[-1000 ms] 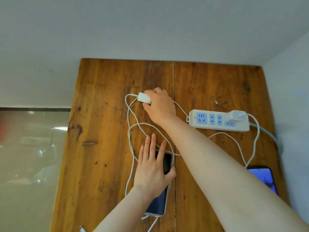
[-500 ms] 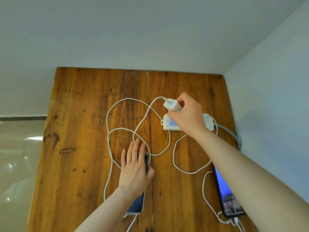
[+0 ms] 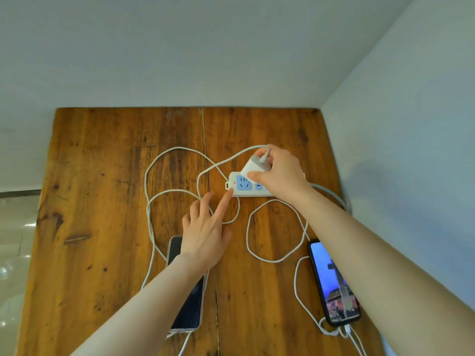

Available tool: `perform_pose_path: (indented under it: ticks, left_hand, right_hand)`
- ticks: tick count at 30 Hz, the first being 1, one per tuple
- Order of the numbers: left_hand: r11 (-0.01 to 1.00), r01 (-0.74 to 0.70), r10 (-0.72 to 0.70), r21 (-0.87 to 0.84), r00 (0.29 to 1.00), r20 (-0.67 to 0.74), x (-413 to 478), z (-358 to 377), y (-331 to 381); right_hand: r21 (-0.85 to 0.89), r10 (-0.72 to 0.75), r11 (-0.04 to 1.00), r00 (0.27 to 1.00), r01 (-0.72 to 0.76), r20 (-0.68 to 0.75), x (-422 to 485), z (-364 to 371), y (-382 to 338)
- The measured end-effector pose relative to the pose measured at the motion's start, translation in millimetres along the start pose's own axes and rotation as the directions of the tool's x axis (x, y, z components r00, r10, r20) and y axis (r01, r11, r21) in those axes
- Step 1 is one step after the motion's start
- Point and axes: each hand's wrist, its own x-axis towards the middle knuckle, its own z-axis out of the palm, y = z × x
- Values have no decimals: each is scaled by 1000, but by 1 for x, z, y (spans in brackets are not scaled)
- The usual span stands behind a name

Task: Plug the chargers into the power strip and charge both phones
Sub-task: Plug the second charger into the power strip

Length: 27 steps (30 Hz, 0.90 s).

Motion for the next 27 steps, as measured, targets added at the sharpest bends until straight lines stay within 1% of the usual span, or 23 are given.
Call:
perform_pose_path:
  ticks: [5,12,16,21,24,27]
  left_hand:
    - [994,-3,-3,105,998,57,10,-1,2]
    - [996,7,-13,93,998,65,9,0,3]
    - [996,3,-9,91,998,56,7,0,4]
    - [994,-9,4,111,999,46,7,0,4]
    - [992,-10,5,129,999,36,8,1,4]
    - [989,-12,7,148,999,31,8,1,4]
  right_hand:
    - [-53,-55,997,997,58,47,12,2,0]
    - [-14,-69,997,995,70,68,20,-1,4]
    - [-88,-85,991,988,97,131,19,-1,3]
    - [-171,-109,977,986,131,129,12,0,5]
    - [-188,-135,969,980,161,143,8,-2,5]
    - [-166,-168,965,966,202,199,3,-3,4]
